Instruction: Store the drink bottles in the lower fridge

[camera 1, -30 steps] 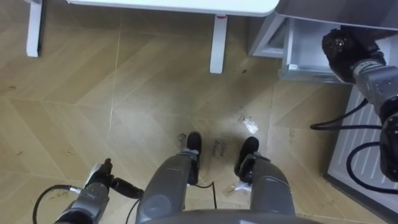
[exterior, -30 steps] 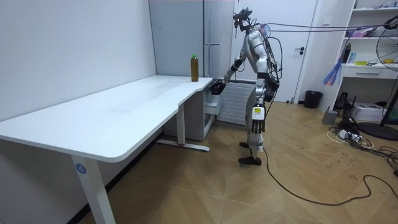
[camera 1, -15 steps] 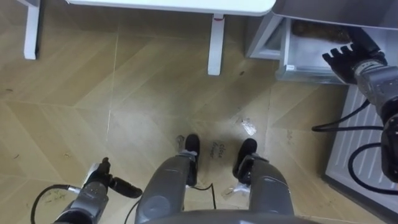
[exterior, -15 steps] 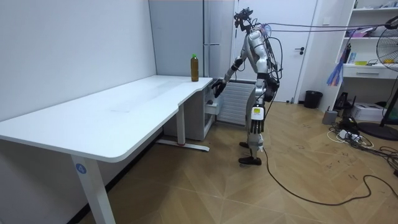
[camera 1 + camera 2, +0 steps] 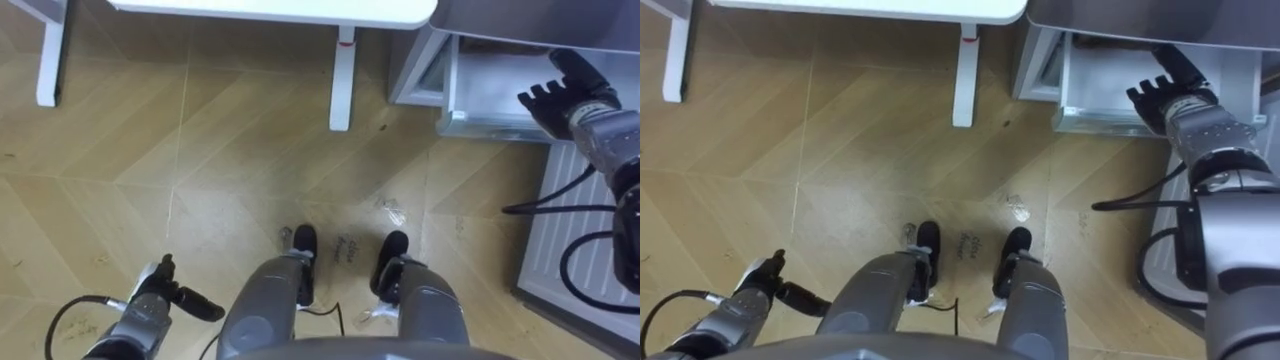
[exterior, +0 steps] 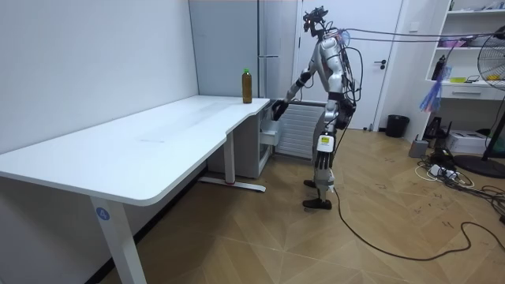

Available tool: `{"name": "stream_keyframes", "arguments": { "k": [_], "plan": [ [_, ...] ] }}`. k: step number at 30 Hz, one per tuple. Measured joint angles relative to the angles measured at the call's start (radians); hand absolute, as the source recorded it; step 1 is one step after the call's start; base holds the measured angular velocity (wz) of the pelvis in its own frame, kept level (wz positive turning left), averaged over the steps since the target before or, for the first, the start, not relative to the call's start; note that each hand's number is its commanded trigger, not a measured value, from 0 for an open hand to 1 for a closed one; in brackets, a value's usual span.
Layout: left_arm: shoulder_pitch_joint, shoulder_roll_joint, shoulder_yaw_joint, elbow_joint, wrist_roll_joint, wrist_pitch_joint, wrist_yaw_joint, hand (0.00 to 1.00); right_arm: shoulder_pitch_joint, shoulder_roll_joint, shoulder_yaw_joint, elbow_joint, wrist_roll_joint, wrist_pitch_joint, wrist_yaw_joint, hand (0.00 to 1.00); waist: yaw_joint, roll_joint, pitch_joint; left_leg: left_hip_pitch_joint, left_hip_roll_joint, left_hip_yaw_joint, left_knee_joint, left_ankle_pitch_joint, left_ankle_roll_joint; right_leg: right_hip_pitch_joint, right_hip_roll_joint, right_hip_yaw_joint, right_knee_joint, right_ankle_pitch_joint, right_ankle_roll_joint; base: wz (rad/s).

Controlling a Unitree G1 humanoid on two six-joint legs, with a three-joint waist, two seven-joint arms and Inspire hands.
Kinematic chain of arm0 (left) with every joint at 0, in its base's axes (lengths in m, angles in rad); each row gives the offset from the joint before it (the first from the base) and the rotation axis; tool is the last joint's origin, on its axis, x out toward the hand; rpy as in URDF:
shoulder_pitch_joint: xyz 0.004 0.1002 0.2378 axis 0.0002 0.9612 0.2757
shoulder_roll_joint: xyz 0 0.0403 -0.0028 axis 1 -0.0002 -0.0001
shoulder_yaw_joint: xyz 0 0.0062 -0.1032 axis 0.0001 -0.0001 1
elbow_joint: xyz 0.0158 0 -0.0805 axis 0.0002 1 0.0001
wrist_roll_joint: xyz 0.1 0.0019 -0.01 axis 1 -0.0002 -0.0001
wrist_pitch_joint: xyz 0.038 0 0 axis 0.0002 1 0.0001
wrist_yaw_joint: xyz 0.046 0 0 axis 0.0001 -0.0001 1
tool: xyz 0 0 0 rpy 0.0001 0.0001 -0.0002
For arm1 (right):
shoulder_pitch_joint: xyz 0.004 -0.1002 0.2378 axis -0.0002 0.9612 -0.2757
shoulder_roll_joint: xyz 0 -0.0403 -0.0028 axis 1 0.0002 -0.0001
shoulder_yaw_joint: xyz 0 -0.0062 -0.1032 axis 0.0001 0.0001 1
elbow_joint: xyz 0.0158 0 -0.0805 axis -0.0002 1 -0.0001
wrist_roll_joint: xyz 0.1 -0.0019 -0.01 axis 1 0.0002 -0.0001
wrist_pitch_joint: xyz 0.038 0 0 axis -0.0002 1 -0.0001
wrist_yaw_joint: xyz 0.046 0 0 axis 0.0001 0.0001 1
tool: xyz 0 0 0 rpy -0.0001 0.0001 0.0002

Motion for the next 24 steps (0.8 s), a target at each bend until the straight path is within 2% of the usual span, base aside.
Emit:
{"name": "stream_keyframes", "arguments": {
  "k": [3, 5, 9, 13, 18, 19, 20, 22, 24],
  "plan": [
    [-0.001, 0.0, 0.0, -0.006, 0.001, -0.001, -0.002, 0.0, 0.001, 0.0, -0.002, 0.002, -0.003, 0.0, 0.0, 0.0, -0.007, 0.0, -0.0003, 0.012, 0.002, 0.002, 0.0, 0.0, 0.0, 0.016, 0.003, -0.002, -0.011, 0.007, 0.0, -0.04],
    [-0.002, 0.0, 0.002, -0.006, 0.002, -0.001, -0.004, 0.0, 0.004, 0.0, -0.002, 0.008, -0.005, 0.0, 0.0, 0.0, -0.009, 0.005, -0.0063, 0.024, 0.009, 0.002, -0.001, 0.0, 0.0, 0.039, 0.008, -0.01, -0.028, 0.013, -0.001, 0.0],
    [0.006, -0.001, 0.011, -0.004, 0.0, 0.002, -0.006, 0.0, 0.035, 0.0, -0.042, 0.009, 0.002, 0.001, 0.001, 0.0, -0.008, 0.011, -0.0099, 0.085, 0.01, -0.001, -0.021, 0.0, 0.0, 0.103, 0.014, -0.017, -0.05, 0.015, -0.001, 0.03],
    [0.009, -0.002, 0.053, -0.005, 0.0, 0.009, -0.005, 0.0, 0.063, 0.0, -0.081, 0.009, 0.019, 0.0, 0.006, 0.0, -0.011, 0.013, -0.0151, 0.149, 0.013, -0.001, -0.045, 0.0, -0.002, 0.171, 0.021, -0.023, -0.081, 0.016, 0.002, 0.01],
    [0.045, -0.011, 0.129, -0.033, 0.002, 0.011, -0.004, 0.0, 0.208, 0.01, -0.126, -0.051, 0.021, -0.022, 0.072, 0.0, -0.02, 0.01, -0.0357, 0.258, 0.013, -0.007, -0.098, 0.001, -0.003, 0.294, 0.042, -0.021, -0.163, 0.028, 0.016, 0.02],
    [0.057, -0.016, 0.144, -0.033, -0.001, 0.012, -0.004, 0.0, 0.241, 0.016, -0.127, -0.061, 0.024, -0.031, 0.089, 0.0, -0.027, 0.008, -0.0443, 0.289, 0.012, -0.005, -0.116, 0.001, -0.003, 0.323, 0.044, -0.021, -0.179, 0.029, 0.018, -0.05],
    [0.07, -0.019, 0.159, -0.033, -0.001, 0.012, -0.004, 0.0, 0.285, 0.032, -0.127, -0.097, 0.026, -0.041, 0.101, 0.0, -0.032, 0.004, -0.0492, 0.317, 0.013, -0.004, -0.132, 0.0, -0.005, 0.35, 0.048, -0.021, -0.194, 0.031, 0.02, -0.05],
    [0.082, -0.023, 0.17, -0.035, 0.001, 0.013, -0.005, 0.0, 0.347, 0.059, -0.127, -0.156, 0.022, -0.045, 0.124, 0.0, -0.042, -0.003, -0.0549, 0.348, 0.015, -0.004, -0.144, -0.004, -0.009, 0.382, 0.054, -0.018, -0.215, 0.032, 0.021, -0.07],
    [0.091, -0.031, 0.192, -0.045, 0.004, 0.013, -0.007, 0.0, 0.406, 0.084, -0.134, -0.191, 0.023, -0.045, 0.132, 0.0, -0.054, -0.009, -0.057, 0.379, 0.016, -0.005, -0.157, -0.007, -0.013, 0.413, 0.059, -0.017, -0.227, 0.03, 0.023, -0.03]
  ]
}}
